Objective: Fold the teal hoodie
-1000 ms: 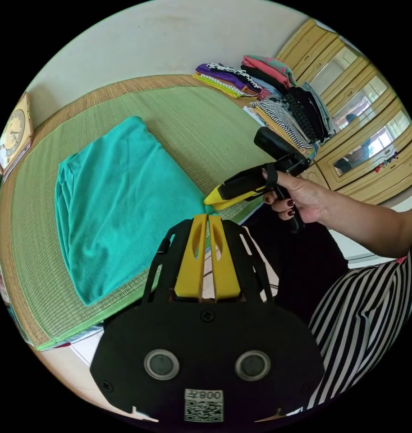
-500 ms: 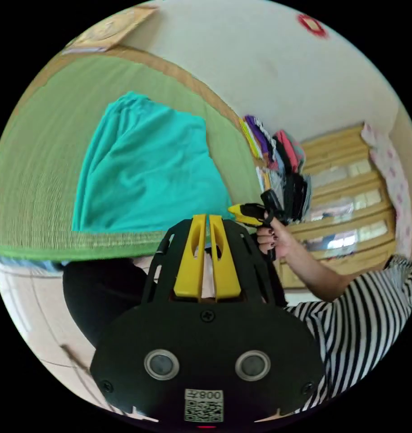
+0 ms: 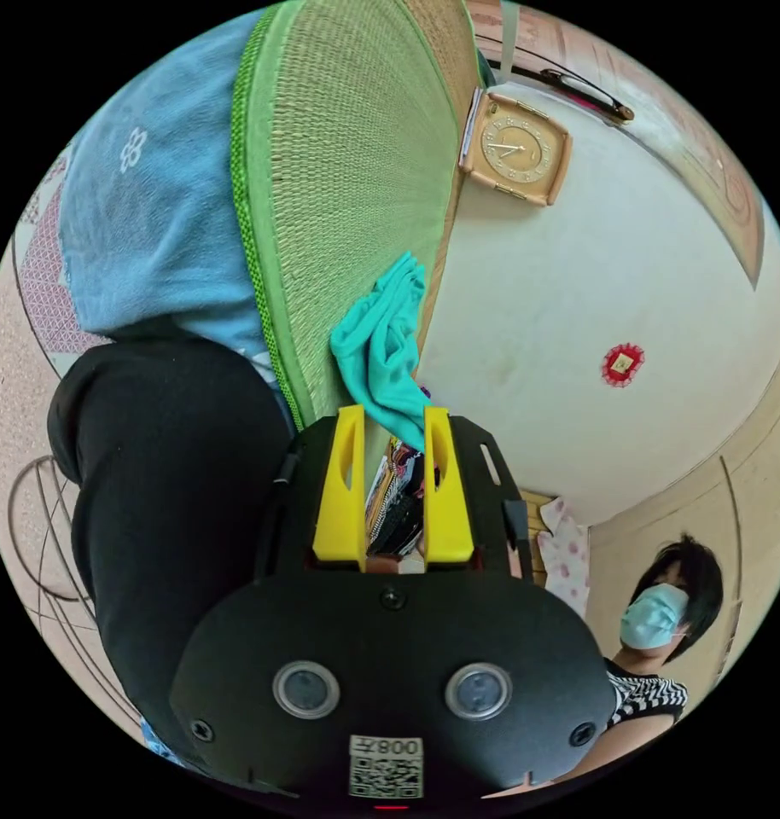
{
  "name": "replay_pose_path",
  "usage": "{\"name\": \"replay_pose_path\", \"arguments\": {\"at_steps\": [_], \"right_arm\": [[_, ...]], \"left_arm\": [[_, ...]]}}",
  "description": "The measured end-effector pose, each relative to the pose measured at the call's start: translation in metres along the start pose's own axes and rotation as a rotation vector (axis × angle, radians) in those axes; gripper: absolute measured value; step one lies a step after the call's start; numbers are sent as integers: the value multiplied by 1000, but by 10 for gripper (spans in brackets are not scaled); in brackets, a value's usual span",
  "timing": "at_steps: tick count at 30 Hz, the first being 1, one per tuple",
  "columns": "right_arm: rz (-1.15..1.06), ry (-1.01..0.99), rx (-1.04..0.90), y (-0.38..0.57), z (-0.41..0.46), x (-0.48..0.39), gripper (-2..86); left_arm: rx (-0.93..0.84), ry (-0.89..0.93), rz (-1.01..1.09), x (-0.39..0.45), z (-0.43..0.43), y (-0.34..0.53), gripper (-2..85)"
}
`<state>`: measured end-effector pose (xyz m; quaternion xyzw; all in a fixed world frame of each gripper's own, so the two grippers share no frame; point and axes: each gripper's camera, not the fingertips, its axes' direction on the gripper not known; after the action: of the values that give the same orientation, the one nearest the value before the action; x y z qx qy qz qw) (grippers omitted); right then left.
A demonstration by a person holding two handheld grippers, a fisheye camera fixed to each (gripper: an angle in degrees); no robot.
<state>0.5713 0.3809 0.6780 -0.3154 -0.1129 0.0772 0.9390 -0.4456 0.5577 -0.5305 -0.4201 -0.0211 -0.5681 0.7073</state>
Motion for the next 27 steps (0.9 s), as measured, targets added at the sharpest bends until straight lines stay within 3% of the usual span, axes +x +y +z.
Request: {"name": "replay_pose_path", "arguments": {"at_steps": [13,18,23,27], "right_arm": [[-36,-15,26,25,-17,-46,17],[-45,-9,10,41,-21,-60,17],[-33,5,11,72,-39,-66,16],[-2,23,30,103,-59,-63,15]], "left_arm": [[-49,103,-134,-10,28,-25,137],[42,143,-139,-13,39,-30,130],[62,121,-122,-10,58,-35,55],[-1,54,-65,3,82,-24,42]]}}
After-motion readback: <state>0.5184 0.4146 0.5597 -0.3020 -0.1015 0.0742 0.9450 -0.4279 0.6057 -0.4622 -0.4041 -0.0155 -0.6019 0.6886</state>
